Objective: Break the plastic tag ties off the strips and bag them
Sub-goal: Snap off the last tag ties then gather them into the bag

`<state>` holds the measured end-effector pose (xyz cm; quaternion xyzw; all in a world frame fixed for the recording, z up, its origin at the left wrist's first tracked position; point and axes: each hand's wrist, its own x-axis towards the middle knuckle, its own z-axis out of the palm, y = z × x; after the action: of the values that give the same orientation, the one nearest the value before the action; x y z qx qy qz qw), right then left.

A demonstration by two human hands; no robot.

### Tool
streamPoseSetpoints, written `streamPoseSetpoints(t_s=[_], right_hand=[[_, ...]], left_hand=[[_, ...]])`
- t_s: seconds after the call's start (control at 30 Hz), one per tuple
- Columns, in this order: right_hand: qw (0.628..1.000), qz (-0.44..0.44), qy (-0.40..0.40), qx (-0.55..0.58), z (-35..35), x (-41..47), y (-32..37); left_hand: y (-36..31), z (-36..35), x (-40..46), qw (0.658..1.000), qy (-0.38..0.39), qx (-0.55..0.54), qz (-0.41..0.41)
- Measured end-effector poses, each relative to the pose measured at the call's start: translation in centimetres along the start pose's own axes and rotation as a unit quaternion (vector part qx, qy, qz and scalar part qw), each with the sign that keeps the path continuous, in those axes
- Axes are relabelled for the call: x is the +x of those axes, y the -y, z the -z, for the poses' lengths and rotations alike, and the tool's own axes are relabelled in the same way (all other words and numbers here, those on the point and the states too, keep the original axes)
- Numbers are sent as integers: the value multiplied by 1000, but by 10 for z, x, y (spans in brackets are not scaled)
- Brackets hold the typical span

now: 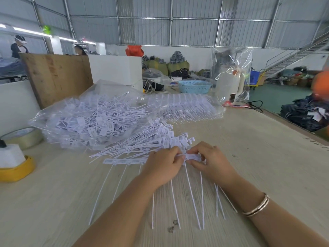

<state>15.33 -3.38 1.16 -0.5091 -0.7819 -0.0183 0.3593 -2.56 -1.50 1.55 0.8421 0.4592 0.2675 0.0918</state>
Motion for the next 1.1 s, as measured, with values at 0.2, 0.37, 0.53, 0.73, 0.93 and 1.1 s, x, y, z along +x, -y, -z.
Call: streamPoseSetpoints(t_s=[0.2,0.37,0.53,0.73,0.93,1.1], right_hand=[[999,29,-10,-29,0,-2,0],[999,26,-17,-22,0,-1,-1],[999,17,-29,16,-1,-1,-1],[996,-8,-4,86,2,0,0],[980,-59,-8,191,7,0,4],[962,-90,-5,257,8,0,6]], left_hand=[[2,-1,2,999,-7,-47,-16],[3,-1,3,997,-23,-72,-30],[4,-1,3,990,-9,-139,-17],[5,0,3,984,-7,-178,-19],[4,1,3,983,2,-179,-46],[2,3,4,977,-20,-205,-53]])
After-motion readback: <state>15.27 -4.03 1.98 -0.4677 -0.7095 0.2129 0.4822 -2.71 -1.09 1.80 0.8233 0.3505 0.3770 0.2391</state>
